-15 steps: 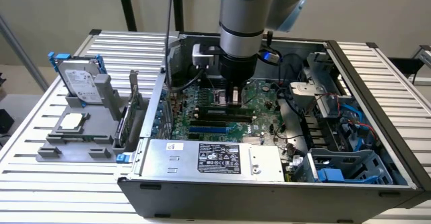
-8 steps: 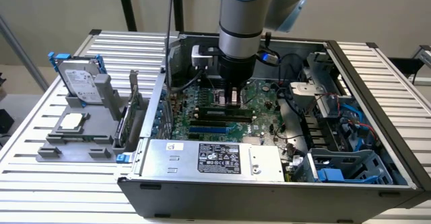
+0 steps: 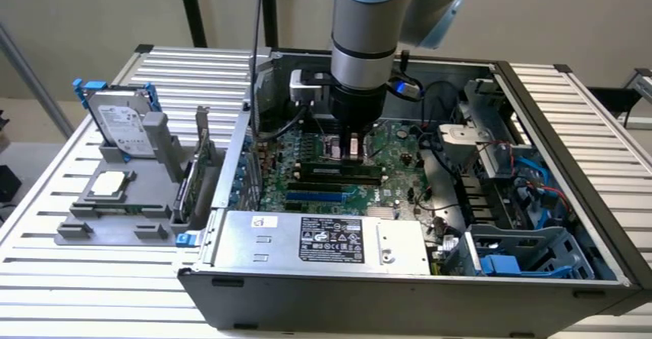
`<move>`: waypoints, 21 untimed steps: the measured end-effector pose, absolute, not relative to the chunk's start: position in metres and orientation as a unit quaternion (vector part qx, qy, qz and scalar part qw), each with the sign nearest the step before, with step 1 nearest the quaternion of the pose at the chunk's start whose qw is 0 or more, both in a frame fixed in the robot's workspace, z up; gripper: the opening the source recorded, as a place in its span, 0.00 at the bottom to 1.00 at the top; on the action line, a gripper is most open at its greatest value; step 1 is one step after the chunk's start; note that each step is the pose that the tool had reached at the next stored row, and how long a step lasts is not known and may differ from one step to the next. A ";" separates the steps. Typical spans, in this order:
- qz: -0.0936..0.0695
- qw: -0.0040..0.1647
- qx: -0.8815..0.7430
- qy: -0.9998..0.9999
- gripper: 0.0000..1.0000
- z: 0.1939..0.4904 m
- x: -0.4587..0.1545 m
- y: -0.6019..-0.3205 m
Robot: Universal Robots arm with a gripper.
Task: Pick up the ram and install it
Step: 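Insert the ram into the slot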
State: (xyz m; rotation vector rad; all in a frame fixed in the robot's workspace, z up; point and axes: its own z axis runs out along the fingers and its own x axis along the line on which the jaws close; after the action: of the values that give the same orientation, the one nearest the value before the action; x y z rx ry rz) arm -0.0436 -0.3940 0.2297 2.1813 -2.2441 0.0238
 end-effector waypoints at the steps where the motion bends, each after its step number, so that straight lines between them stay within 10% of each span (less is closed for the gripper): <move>1: 0.008 0.006 0.697 -0.717 0.13 0.229 -0.044 -0.394; 21: 0.010 0.008 0.697 -0.717 0.13 0.227 -0.044 -0.393</move>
State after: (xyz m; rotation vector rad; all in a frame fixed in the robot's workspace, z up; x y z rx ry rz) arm -0.0436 -0.3933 0.2265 2.1775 -2.2408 0.0314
